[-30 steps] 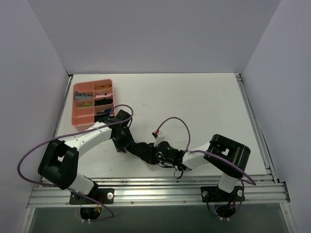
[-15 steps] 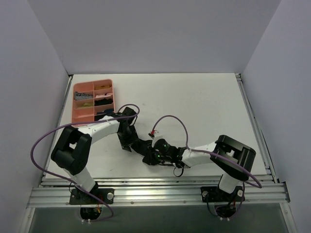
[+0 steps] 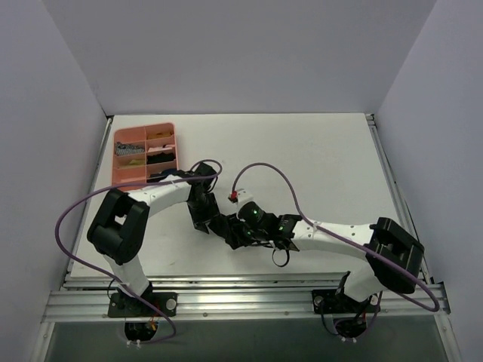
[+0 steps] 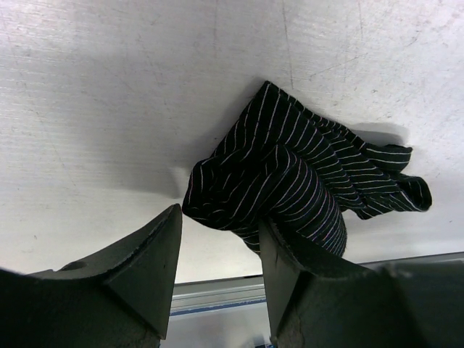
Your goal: Roll the underwear
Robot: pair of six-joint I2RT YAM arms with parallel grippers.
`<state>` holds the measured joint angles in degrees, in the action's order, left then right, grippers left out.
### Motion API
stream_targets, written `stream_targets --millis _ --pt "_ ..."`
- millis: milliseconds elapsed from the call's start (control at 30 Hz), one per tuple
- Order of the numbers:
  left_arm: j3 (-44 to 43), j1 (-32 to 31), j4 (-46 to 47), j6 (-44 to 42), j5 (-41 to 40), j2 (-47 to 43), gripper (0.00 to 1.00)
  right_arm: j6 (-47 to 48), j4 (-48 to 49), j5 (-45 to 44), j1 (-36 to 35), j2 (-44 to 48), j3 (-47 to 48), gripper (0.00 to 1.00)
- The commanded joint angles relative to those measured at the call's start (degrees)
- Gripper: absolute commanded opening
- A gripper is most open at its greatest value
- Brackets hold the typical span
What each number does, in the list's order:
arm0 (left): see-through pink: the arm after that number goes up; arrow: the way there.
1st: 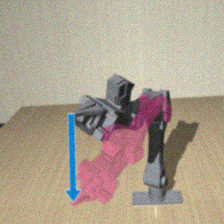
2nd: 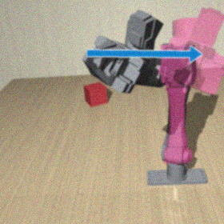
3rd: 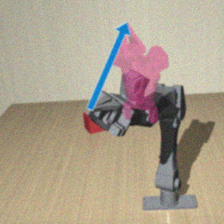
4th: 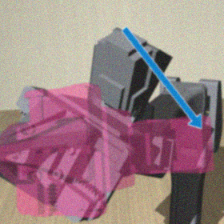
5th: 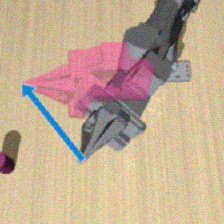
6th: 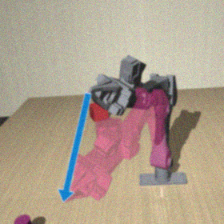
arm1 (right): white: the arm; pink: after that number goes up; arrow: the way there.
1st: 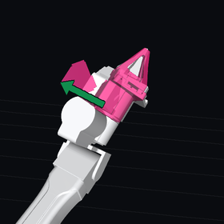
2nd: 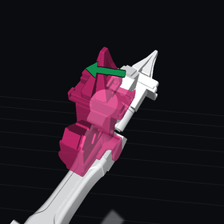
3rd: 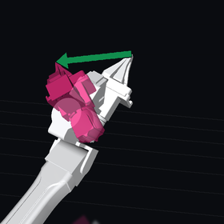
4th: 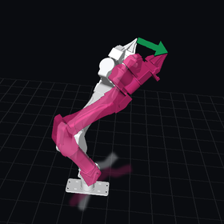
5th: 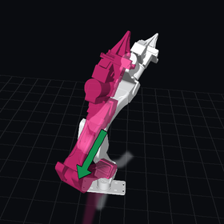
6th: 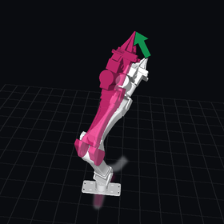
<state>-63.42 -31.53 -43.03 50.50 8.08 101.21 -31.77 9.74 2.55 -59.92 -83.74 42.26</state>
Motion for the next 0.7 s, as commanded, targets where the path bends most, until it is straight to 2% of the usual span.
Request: stream_targets --millis 0,133,333,567,633,667 --pt "0.58 -0.90 0.40 -0.75 -6.05 4.17 0.54 8.38 -6.83 -5.71 0.68 -1.59 6.41 0.48" --pt "0.49 -0.90 0.31 -0.58 -6.14 4.26 0.54 13.22 -7.19 -3.96 1.91 -6.42 10.99 0.51" --pt "0.58 -0.99 0.14 -0.58 -6.32 4.35 0.54 18.84 -8.24 -4.39 2.88 -13.72 16.79 0.52" --pt "0.23 -0.99 -0.04 -0.14 -6.14 4.52 0.54 19.82 -6.14 -3.16 2.97 -16.80 15.85 0.50" --pt "-0.13 -0.99 -0.30 -0.14 -6.32 4.17 0.54 18.07 -4.64 -1.40 3.06 -16.63 14.35 0.39" --pt "-0.30 -0.99 -0.83 -0.14 -6.49 3.91 0.54 17.10 -4.12 -1.32 3.23 -16.80 12.78 0.30"
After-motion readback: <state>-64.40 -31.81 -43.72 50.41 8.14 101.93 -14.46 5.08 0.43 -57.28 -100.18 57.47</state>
